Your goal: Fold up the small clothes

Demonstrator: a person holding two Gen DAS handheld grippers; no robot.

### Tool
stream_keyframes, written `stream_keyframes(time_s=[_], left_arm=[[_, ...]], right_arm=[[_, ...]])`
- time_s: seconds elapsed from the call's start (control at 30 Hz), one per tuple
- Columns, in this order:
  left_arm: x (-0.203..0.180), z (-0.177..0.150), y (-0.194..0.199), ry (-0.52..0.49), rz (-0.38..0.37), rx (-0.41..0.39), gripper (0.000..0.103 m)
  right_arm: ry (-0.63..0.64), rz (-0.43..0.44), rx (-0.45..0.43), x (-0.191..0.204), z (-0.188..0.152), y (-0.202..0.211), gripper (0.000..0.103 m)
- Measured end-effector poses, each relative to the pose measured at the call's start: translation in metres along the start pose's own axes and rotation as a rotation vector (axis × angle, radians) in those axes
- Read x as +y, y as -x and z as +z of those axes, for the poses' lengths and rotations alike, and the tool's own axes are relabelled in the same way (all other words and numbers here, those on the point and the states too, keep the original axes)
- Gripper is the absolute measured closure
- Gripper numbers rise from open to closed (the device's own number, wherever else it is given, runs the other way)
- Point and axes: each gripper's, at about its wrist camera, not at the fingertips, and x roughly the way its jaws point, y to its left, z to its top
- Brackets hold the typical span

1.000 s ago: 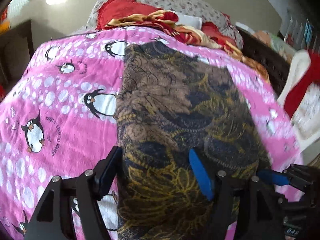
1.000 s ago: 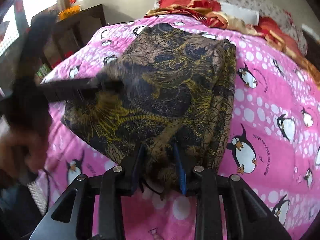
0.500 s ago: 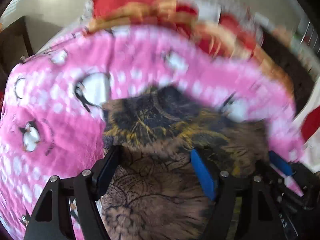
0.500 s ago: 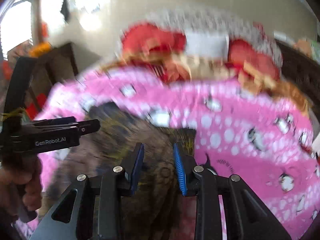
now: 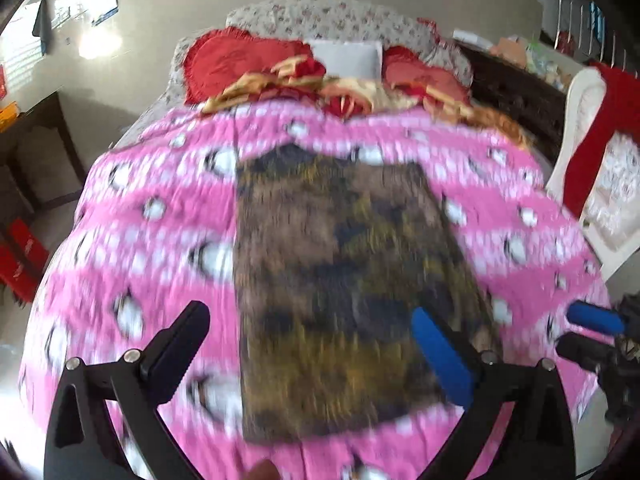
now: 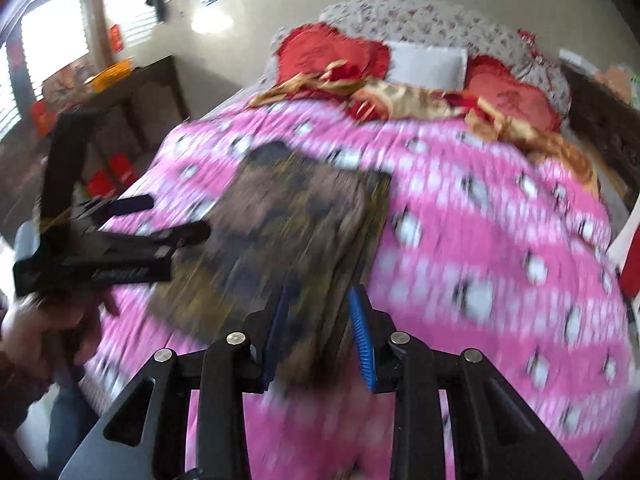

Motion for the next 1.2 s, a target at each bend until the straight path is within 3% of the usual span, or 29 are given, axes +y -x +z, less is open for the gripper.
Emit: stream_keyframes(time_s=[0.07, 0.13, 0.27, 0.5, 1.2], left_arm=[[-0.011, -0.016, 0.004, -0.023, 0.061, 0.031, 0.000], [-0.020, -0.029, 0.009, -0.035, 0.074, 0.043, 0.000], [-0.026, -0.044, 0.016, 0.009, 0.012, 0.079, 0.000], [-0.025, -0.050, 0.024, 0.034, 0.052, 0.090, 0.000], [-0.024, -0.058, 0.026, 0.052, 0.008, 0.101, 0.000]], right_arm=[[-0.010, -0.027, 0.025, 0.001, -0.027, 0.004, 0.061], [-0.018, -0.048, 0.047, 0.002, -0.050, 0.006, 0.061], [-0.047, -0.062, 0.075, 0.002, -0.070, 0.005, 0.061], [-0.042, -0.071, 0.049, 0.007, -0.071, 0.011, 0.061], [-0.052, -0.088, -0.003, 0.008, -0.066, 0.025, 0.060]])
